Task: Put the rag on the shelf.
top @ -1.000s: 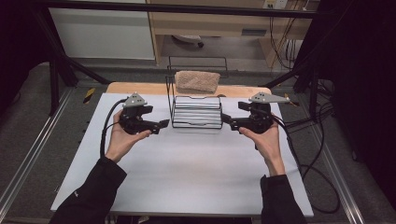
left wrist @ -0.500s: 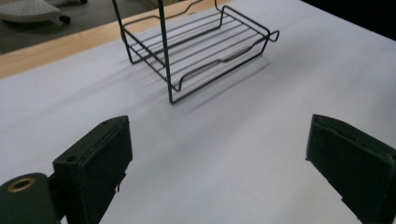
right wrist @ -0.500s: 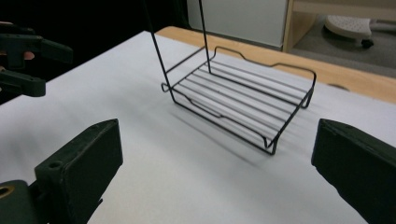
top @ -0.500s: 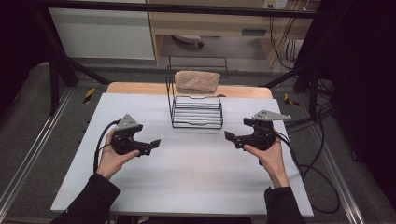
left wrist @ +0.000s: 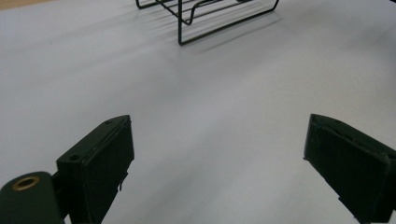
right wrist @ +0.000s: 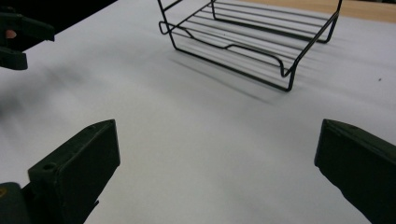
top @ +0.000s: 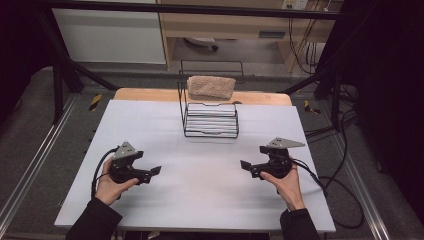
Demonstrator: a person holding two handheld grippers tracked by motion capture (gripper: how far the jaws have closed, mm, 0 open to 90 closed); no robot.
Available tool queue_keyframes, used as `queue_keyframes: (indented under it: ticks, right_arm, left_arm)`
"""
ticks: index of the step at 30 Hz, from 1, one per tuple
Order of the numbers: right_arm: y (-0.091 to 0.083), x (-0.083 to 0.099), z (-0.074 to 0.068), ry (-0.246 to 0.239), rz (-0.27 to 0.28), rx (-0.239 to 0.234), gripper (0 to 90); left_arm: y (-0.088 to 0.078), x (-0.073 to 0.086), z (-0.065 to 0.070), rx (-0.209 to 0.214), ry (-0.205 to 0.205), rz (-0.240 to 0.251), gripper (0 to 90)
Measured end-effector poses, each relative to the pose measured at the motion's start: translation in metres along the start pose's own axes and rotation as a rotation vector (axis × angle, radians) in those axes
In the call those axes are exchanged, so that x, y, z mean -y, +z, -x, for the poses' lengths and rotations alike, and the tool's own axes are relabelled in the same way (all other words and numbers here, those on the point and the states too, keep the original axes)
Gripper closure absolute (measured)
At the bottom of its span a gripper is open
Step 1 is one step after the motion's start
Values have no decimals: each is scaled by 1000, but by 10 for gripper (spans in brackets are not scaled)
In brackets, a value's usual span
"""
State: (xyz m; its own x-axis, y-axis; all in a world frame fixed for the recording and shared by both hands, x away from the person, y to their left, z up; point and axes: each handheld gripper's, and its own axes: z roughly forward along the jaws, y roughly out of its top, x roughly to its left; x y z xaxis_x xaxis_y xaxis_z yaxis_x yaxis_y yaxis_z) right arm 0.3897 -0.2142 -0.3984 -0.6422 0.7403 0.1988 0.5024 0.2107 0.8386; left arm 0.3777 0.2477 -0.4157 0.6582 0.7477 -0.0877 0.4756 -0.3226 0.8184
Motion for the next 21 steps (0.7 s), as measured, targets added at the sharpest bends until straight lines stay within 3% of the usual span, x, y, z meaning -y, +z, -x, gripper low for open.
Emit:
queue_keyframes:
  ticks: [9, 21]
  right_arm:
    - [-4, 31, 6, -10, -30, -17, 6]
    - [-16, 66, 19, 34, -79, -25, 6]
  left_arm:
    - [-7, 19, -3, -5, 13, 8, 85]
    - [-10, 36, -7, 3, 24, -10, 82]
